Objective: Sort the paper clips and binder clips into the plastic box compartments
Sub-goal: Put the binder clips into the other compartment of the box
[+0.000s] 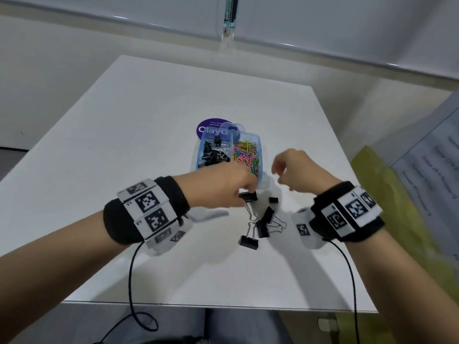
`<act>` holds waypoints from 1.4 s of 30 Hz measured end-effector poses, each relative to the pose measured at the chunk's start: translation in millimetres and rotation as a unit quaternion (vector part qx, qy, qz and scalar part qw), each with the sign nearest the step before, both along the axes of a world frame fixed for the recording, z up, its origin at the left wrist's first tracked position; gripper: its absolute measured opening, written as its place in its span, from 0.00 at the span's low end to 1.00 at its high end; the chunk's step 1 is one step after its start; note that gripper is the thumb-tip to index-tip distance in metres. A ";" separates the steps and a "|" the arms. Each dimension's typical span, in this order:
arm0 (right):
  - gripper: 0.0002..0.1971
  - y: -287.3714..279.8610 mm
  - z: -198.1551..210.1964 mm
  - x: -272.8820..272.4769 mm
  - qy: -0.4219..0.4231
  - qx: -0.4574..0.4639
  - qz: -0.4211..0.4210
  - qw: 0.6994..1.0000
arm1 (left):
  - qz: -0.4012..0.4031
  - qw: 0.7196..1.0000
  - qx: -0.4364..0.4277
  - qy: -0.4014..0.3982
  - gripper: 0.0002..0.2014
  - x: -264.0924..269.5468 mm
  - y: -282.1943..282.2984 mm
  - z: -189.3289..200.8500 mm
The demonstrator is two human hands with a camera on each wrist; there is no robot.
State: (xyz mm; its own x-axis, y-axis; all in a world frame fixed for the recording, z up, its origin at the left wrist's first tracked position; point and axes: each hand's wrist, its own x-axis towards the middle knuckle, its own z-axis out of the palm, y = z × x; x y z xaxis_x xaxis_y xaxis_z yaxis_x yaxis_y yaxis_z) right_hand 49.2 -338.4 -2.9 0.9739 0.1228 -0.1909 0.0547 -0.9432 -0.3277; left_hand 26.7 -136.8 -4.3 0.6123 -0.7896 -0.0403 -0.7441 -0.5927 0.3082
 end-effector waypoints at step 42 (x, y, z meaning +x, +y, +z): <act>0.12 54.6 17.1 34.4 -0.050 0.104 0.038 0.993 | 0.169 0.977 0.124 0.044 0.26 -1.4 25.2 -4.0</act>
State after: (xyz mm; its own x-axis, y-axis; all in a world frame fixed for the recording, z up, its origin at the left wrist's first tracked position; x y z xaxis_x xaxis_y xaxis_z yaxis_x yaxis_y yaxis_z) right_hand 83.6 -283.8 14.2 0.9730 0.2237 -0.0574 0.1651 -0.8477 -0.5041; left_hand 25.3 -111.6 -8.3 0.8224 -0.5013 -0.2689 -0.4694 -0.8650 0.1770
